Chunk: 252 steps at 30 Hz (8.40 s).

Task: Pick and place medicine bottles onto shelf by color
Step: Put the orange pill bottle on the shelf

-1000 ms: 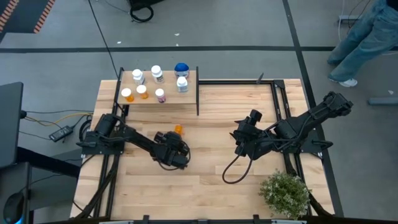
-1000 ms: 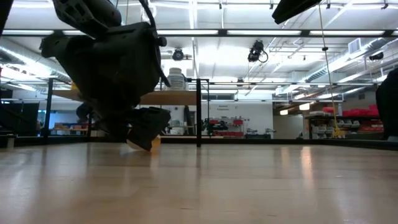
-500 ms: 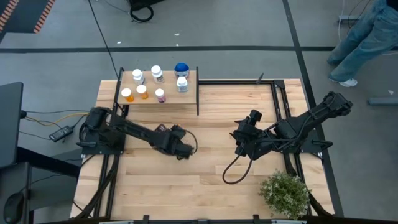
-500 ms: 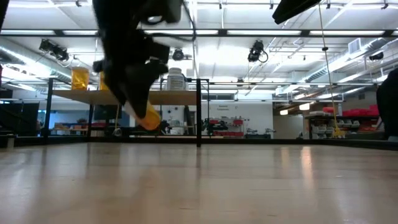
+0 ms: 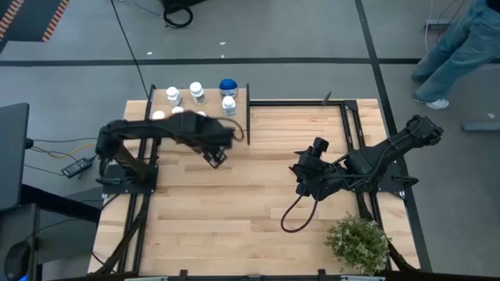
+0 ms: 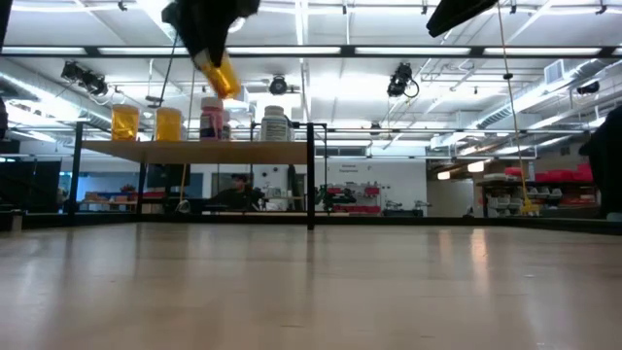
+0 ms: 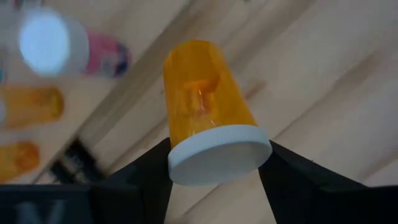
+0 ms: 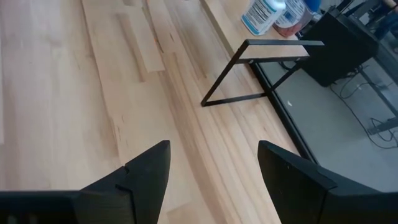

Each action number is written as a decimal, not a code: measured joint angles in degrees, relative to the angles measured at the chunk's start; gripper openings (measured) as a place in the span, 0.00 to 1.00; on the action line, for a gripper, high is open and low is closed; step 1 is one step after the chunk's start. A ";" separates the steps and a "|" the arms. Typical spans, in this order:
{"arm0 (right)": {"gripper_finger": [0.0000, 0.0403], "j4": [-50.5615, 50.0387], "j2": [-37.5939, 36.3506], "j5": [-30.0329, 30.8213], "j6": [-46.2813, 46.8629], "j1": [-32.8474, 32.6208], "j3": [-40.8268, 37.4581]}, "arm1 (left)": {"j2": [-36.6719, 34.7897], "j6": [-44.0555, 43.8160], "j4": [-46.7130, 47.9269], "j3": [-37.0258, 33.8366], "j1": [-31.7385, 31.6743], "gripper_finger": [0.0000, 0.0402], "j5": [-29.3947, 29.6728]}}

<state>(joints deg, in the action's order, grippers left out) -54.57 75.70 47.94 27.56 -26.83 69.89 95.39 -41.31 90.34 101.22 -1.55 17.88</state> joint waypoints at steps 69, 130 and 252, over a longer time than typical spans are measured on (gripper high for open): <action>0.85 90.60 20.41 -18.28 -56.55 8.78 -13.09 | -0.36 5.94 -14.91 5.38 5.89 0.54 -26.33; 0.80 90.25 20.41 -22.75 -45.51 11.69 -13.14 | -0.36 6.06 -17.78 5.41 4.03 0.55 -25.50; 0.80 60.67 20.39 -23.59 -33.65 11.32 -13.09 | -11.77 15.66 -0.96 5.30 -42.51 0.51 -3.36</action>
<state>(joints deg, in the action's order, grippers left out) 6.10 96.09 24.36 -6.09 -15.51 56.80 83.61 -25.65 89.38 106.52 -44.05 14.52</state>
